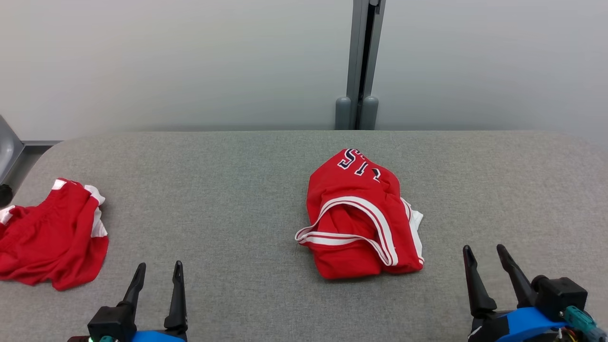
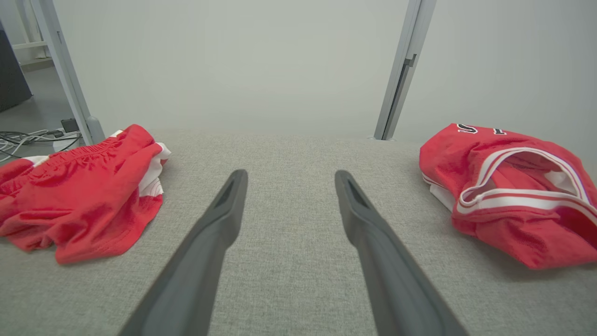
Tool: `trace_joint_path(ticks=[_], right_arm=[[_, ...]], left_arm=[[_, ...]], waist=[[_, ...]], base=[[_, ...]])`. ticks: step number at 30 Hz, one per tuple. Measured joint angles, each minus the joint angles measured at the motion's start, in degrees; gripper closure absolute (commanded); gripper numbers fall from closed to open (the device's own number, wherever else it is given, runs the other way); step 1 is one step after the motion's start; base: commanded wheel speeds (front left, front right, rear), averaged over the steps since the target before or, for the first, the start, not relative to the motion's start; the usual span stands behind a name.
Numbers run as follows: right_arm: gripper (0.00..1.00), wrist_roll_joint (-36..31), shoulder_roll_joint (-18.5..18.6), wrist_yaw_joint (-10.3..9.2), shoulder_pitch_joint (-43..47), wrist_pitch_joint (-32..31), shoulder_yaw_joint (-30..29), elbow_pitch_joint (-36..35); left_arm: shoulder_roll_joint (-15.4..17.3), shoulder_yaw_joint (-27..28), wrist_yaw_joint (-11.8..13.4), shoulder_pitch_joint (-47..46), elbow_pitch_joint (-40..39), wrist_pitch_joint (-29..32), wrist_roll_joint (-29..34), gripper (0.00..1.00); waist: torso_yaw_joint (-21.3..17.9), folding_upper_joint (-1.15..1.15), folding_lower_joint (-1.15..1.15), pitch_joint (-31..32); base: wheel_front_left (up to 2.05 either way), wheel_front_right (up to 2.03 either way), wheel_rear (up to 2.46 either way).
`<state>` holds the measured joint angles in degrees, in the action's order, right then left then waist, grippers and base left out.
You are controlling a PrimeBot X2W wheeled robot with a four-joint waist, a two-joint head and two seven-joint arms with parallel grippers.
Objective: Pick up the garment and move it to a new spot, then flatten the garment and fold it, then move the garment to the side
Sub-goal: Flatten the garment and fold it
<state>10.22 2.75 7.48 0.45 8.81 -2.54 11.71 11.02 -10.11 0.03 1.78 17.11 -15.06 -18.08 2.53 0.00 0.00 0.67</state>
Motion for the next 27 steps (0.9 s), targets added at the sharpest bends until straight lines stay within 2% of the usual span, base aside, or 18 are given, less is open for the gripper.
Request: trace_joint_path(ticks=[4,7,10,15,20,27], right_arm=[[0.00,0.67,0.01,0.00,-0.69,-2.24,2.08,0.51],[0.00,-0.09,0.03,0.00,-2.88,-6.77,5.95,2.50],[0.00,-2.93,-0.01,0.01,-6.28,-10.55,9.04,5.35],[0.00,-4.95,-0.03,0.01,-11.13,-12.82,12.94,11.71],[0.00,-8.60,-0.01,0.01,-14.80,-13.13,13.73,18.96],[0.00,-12.84,0.00,0.01,-18.79,-11.39,11.68,26.46]], left_arm=[[-0.07,-0.38,0.03,-0.53,-0.36,0.00,0.09,0.00],[0.01,-0.35,-0.03,-0.80,-0.31,0.00,-0.07,0.00],[-0.02,-0.55,-0.09,-1.36,-0.16,0.00,-0.16,0.00],[-0.26,-1.01,-0.57,-2.26,0.14,0.01,-0.57,0.00],[-0.20,-1.42,-1.00,-3.40,0.13,0.00,-0.56,0.00],[-0.38,-2.05,-1.16,-4.16,0.31,0.00,-0.56,0.00]], waist=[[0.27,0.00,0.00,-0.26],[0.48,0.00,0.00,-0.62],[0.82,0.00,0.00,-1.23],[1.88,0.00,0.00,-2.32],[3.13,0.00,0.00,-3.47],[4.62,0.01,0.01,-4.45]], base=[[0.00,0.00,0.00],[0.00,0.00,0.00],[0.00,0.00,0.00],[0.00,0.00,0.00],[0.00,0.00,0.00],[0.00,0.00,0.00]])
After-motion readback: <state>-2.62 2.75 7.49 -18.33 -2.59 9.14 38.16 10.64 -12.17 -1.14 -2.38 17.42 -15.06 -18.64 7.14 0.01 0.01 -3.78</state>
